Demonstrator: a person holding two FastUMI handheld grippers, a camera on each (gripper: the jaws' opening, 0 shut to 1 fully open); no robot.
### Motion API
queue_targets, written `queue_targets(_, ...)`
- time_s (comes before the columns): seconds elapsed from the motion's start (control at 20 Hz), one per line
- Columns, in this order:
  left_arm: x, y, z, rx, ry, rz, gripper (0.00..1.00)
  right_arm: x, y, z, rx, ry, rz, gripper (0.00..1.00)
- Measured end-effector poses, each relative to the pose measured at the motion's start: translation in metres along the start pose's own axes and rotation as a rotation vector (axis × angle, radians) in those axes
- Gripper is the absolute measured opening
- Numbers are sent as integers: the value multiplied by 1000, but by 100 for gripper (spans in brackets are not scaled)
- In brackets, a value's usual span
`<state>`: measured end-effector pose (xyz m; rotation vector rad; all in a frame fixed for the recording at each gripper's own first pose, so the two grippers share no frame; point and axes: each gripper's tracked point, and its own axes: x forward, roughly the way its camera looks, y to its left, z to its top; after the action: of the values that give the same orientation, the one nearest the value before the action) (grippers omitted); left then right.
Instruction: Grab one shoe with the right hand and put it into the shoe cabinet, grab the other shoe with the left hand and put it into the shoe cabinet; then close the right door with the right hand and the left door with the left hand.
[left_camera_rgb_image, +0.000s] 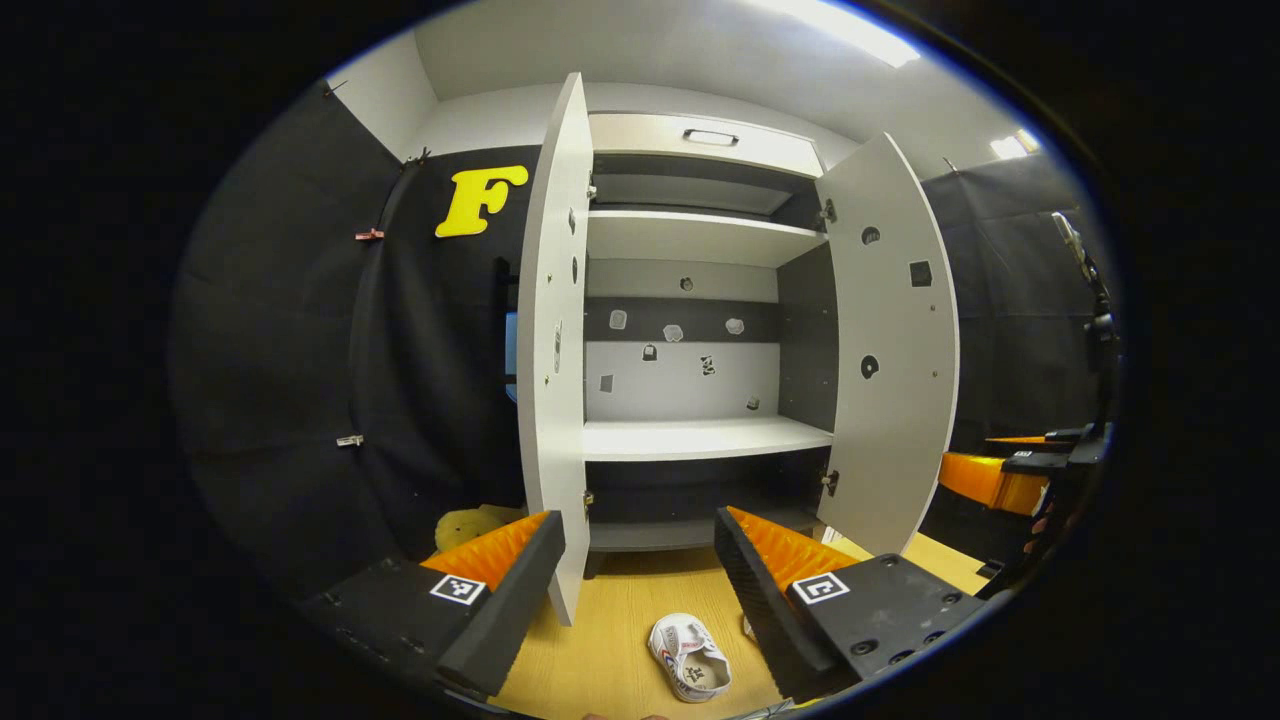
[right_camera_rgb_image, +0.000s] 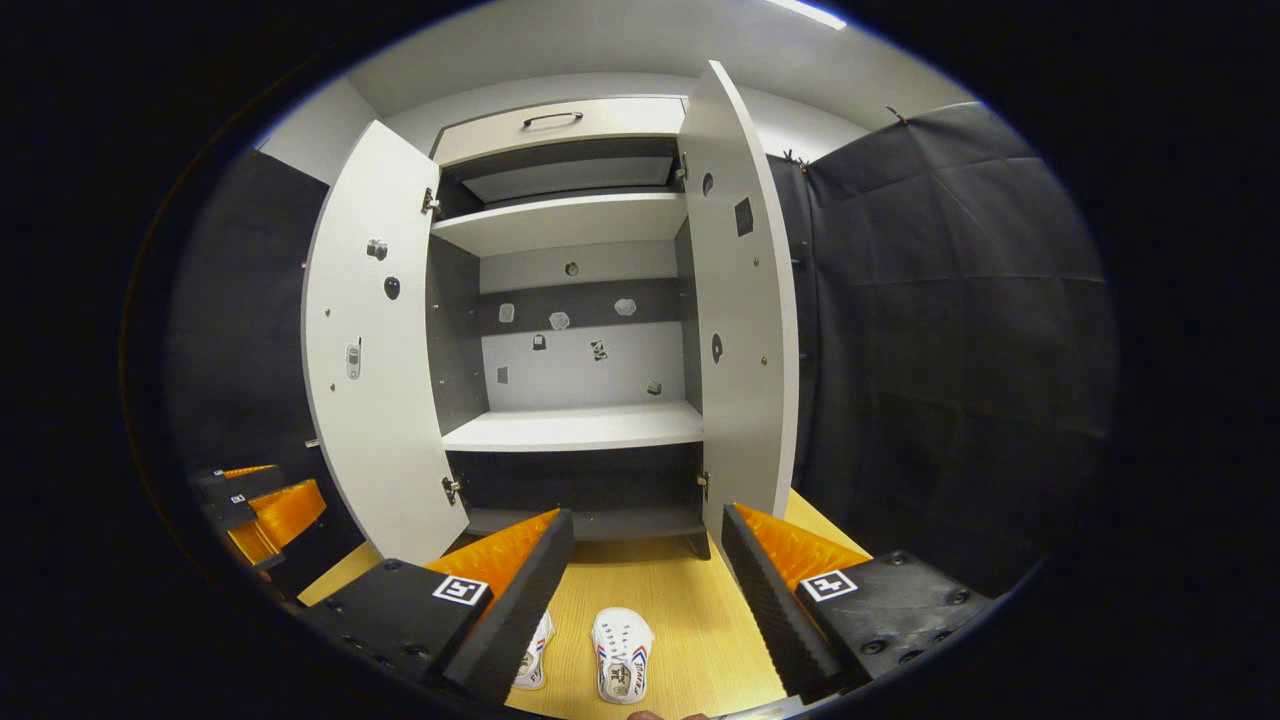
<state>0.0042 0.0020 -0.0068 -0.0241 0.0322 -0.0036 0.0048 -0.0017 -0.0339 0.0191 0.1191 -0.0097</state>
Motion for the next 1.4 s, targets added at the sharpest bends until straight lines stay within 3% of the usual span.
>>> queue_targets(0.35, 13, -8, -12, -41, 51, 47, 95, 15, -6, -20, -25, 65, 59, 97)
queue_targets(0.8, 18, -34, -8, 10, 108, 152, 95, 34, -8, -86, 63, 220, 227, 99)
queue_targets(1.0, 23, -37, -9, 45, 101, 122, 95, 37, -5, -111, 53, 292, 226, 99)
queue_targets(1.2, 32, -28, -15, 4, 102, 73, 95, 37, 19, -128, 52, 324, 235, 98)
queue_targets(1.4, 39, -10, -25, -15, 128, 13, 95, 33, 48, -180, 67, 438, 244, 99)
